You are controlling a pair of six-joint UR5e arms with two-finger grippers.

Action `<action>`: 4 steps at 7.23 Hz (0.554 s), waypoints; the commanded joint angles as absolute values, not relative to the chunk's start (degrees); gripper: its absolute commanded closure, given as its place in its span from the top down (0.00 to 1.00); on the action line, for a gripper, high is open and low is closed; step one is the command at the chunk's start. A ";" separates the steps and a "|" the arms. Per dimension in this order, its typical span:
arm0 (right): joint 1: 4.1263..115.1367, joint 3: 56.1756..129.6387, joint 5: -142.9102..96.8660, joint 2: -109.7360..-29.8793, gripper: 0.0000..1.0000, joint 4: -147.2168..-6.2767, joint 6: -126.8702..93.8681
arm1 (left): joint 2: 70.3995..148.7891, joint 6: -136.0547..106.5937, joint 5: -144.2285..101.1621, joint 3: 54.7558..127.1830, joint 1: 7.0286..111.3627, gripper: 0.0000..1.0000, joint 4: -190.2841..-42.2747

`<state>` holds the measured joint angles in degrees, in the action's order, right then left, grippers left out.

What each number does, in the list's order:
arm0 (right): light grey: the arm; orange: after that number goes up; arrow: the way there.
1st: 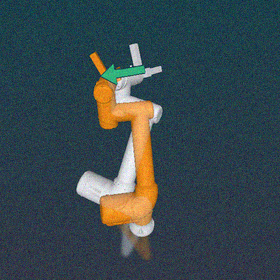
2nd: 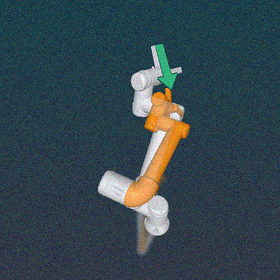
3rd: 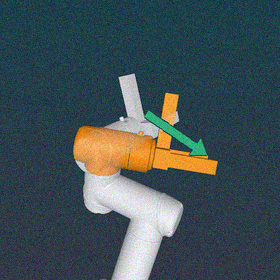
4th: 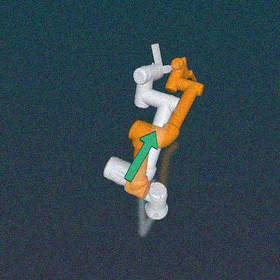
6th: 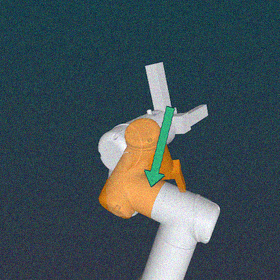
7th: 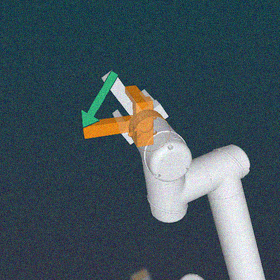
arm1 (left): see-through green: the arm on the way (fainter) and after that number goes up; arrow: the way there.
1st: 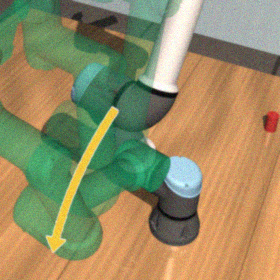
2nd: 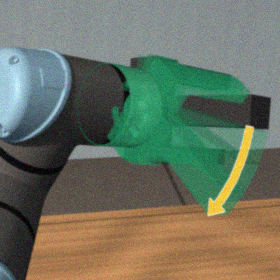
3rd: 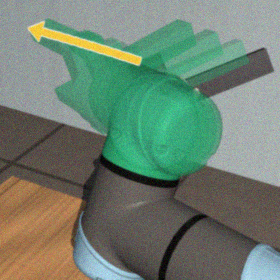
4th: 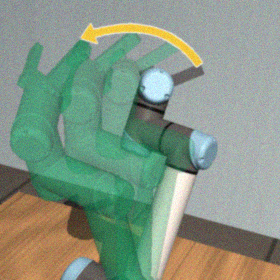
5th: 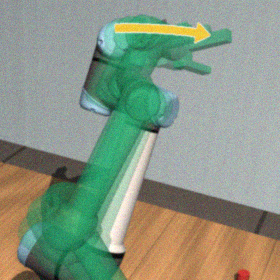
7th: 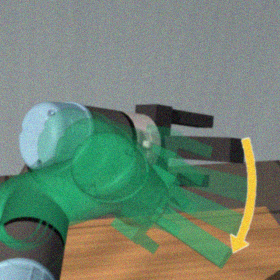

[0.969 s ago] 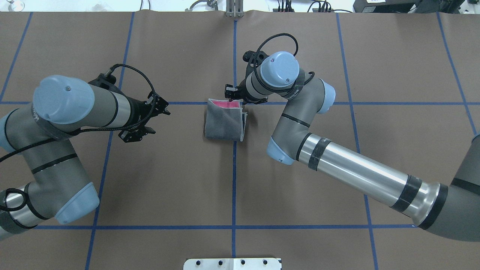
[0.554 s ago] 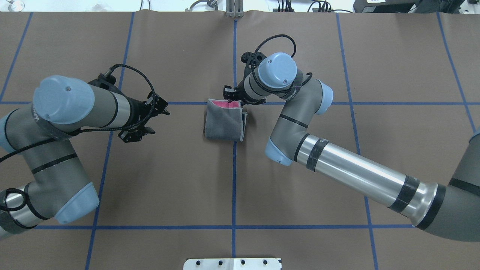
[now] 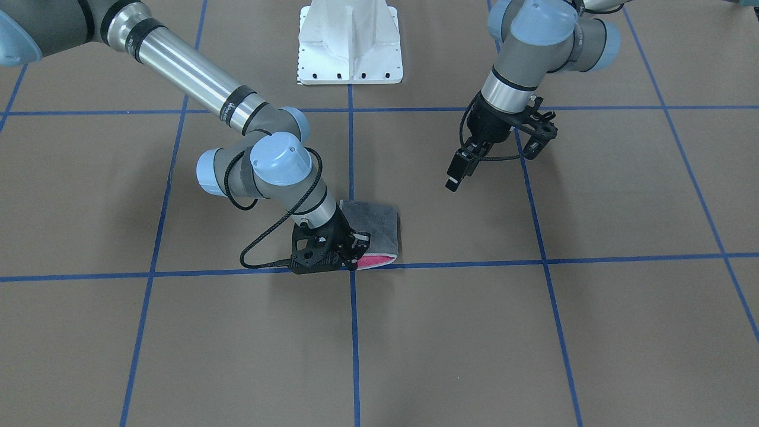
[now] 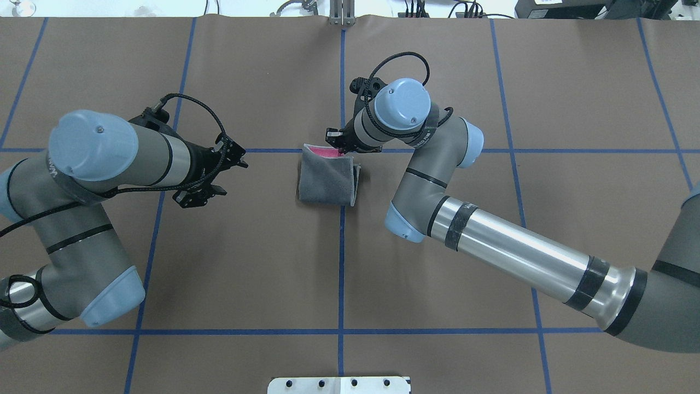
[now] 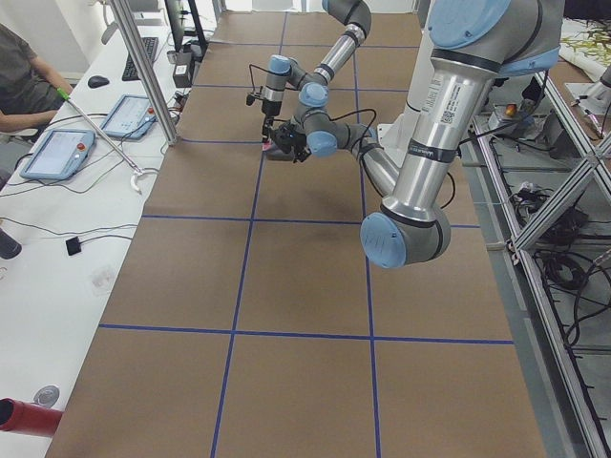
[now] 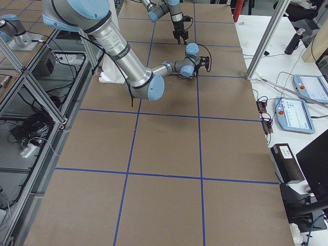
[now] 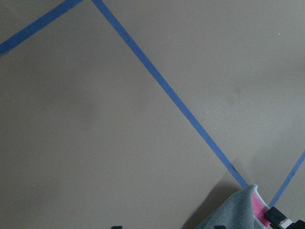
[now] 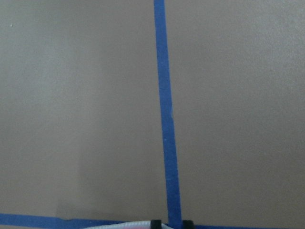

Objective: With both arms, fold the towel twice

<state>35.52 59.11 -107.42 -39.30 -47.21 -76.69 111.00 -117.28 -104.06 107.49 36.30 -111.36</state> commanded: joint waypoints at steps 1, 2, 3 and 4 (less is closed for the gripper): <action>35.68 61.24 -107.49 -40.07 0.00 -47.46 -77.08 | 111.01 -117.25 -104.06 107.49 36.30 0.71 -111.36; 35.68 63.09 -107.49 -40.60 0.00 -47.81 -78.12 | 111.01 -117.42 -104.06 107.58 36.21 0.71 -111.36; 35.68 65.54 -107.49 -41.74 0.00 -49.03 -78.92 | 111.01 -117.51 -104.06 107.58 36.21 0.71 -111.36; 35.60 68.44 -107.49 -42.97 0.00 -51.31 -79.19 | 110.92 -117.51 -104.06 107.67 36.30 0.71 -111.36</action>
